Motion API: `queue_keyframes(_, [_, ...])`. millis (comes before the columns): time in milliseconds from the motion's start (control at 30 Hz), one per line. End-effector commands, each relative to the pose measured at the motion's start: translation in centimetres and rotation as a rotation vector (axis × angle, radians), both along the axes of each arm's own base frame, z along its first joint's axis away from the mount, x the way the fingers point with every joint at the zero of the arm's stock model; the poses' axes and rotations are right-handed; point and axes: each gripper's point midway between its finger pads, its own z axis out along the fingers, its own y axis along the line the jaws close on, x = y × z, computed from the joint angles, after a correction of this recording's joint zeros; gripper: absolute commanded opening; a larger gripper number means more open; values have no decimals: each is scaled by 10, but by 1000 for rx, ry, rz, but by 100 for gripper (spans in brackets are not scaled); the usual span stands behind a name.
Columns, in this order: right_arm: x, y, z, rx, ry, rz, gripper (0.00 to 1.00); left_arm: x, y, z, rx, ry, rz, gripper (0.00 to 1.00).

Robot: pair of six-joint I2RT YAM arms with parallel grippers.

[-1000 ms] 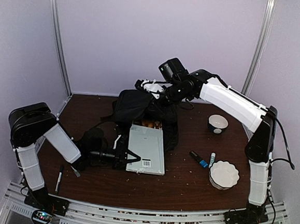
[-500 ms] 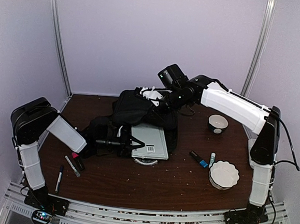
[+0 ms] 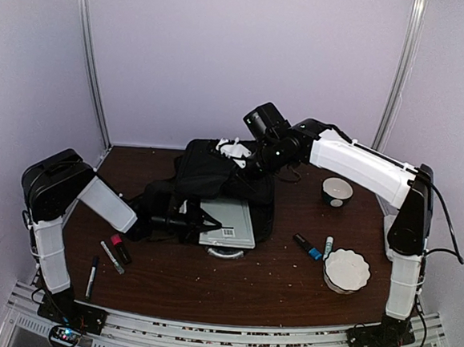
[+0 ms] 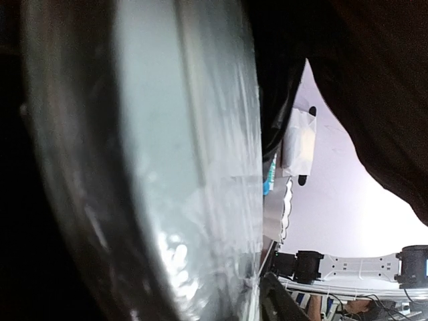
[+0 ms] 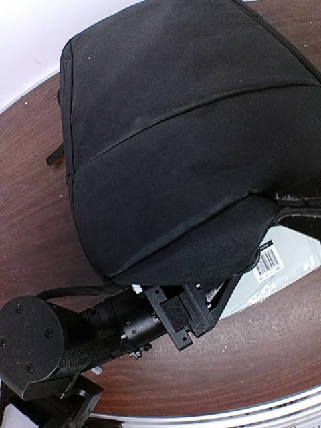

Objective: Pack the student bag
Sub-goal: Place the book in the largest pocket of the bag, then pass from the right arm to the left

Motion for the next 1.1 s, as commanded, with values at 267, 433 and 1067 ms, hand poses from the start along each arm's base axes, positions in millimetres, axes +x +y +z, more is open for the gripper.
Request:
queue_keyframes(267, [-12, 9, 41, 97, -54, 49, 0, -4, 36, 6, 262, -120, 48, 51])
queue_keyframes(433, [-10, 7, 35, 84, -54, 45, 0, -27, 57, -21, 411, -106, -9, 57])
queue_keyframes(1067, [-7, 7, 26, 69, -46, 32, 0, -60, 78, 14, 465, -279, 23, 72])
